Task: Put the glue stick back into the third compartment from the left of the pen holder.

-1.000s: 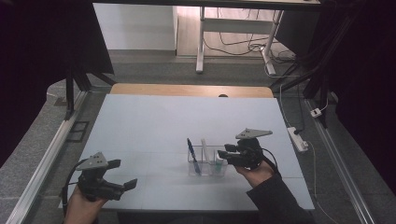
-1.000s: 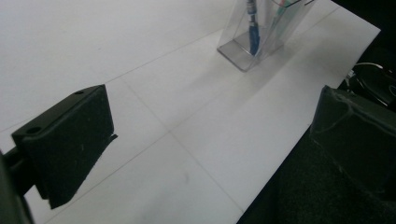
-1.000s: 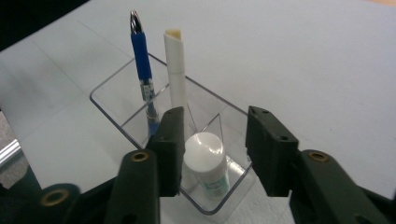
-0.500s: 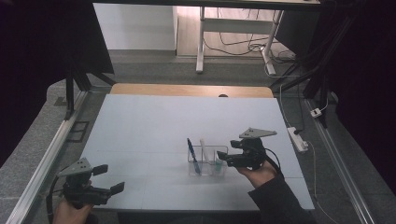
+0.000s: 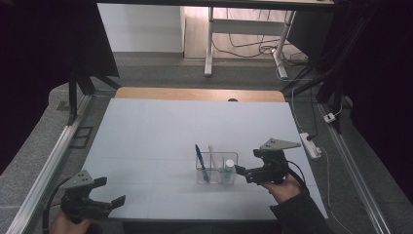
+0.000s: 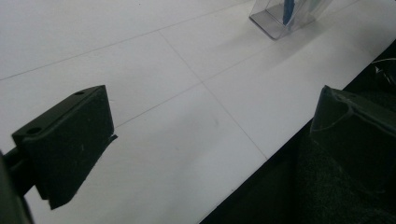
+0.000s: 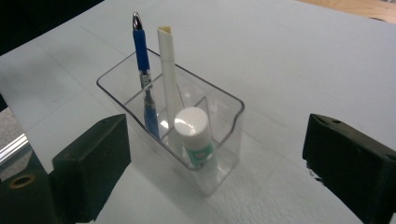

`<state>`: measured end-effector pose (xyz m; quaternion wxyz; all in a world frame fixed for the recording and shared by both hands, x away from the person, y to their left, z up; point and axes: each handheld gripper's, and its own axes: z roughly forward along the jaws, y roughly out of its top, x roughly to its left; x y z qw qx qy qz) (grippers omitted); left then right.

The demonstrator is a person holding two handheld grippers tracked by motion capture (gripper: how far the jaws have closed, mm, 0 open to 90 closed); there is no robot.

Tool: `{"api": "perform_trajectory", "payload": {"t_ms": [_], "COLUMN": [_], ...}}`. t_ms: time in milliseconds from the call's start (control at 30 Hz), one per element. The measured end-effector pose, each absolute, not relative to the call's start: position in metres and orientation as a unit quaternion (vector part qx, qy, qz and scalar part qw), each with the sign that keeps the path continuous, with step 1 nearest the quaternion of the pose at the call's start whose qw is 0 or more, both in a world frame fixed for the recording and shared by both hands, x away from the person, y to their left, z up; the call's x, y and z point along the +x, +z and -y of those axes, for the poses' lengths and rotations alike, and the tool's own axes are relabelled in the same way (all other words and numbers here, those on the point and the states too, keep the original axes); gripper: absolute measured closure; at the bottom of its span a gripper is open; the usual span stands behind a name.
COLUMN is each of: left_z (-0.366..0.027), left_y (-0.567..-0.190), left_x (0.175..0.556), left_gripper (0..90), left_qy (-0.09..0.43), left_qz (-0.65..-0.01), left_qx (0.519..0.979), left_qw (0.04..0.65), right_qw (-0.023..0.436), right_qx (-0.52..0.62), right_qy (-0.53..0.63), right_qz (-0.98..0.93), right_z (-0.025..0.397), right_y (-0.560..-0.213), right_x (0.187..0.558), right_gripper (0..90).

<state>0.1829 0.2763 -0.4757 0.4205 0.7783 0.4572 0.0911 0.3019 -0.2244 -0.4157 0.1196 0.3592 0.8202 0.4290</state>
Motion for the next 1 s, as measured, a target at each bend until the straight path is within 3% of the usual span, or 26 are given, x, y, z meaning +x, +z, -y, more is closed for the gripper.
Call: {"api": "perform_trajectory", "payload": {"t_ms": [1000], "left_z": [-0.275], "left_y": [-0.477], "left_x": [0.183], "left_gripper": [0.0], "left_qy": [0.096], "left_qz": [-0.463], "left_qx": [0.784], "left_qw": [0.402], "right_qw": [0.192], "right_qx": [0.424], "right_qy": [0.406], "right_qz": [-0.787], "right_z": [0.323], "right_y": [-0.432], "right_x": [0.253], "right_gripper": [0.0]}}
